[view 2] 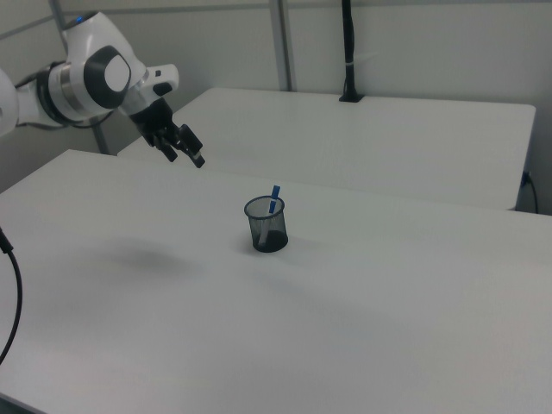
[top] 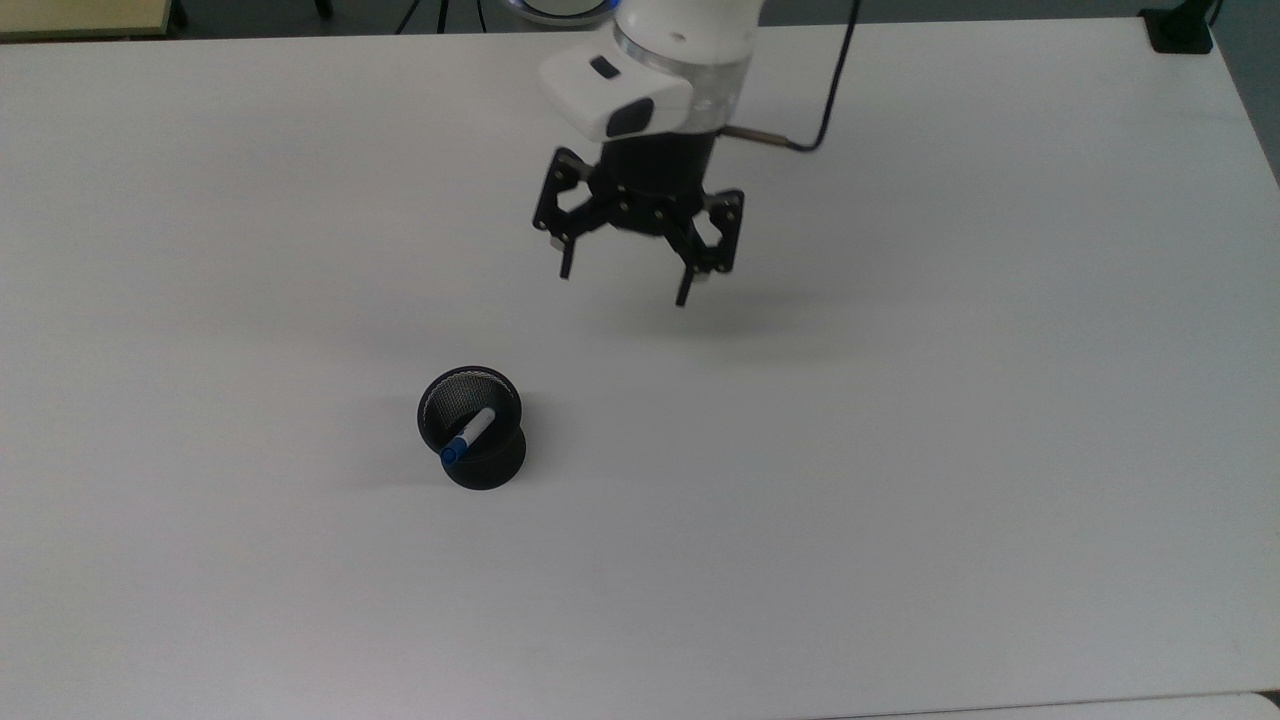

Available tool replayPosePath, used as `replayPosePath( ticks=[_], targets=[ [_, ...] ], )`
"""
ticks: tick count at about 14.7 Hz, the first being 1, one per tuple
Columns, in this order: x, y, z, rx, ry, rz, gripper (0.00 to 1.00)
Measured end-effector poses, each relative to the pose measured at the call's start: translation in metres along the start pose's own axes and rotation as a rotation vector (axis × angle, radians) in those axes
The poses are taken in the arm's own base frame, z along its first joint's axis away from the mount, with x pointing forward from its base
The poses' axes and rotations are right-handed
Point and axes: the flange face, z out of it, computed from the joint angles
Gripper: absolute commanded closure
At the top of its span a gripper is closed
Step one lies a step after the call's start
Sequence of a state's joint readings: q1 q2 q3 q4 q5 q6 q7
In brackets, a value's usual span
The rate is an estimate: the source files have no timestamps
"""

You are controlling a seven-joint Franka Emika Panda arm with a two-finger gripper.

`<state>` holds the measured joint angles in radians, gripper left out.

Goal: Insert the marker

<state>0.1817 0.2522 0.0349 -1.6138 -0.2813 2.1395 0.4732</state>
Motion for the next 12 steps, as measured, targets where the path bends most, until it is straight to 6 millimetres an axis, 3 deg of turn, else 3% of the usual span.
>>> replayPosePath(
  ticks=[7,10,12],
  targets=[
    [-0.010,0.100,-0.049,0.090,-0.204,-0.186,0.00],
    [-0.021,0.128,-0.078,0.099,-0.246,-0.199,0.00],
    [-0.028,0.136,-0.090,0.096,-0.270,-0.193,0.00]
  ],
)
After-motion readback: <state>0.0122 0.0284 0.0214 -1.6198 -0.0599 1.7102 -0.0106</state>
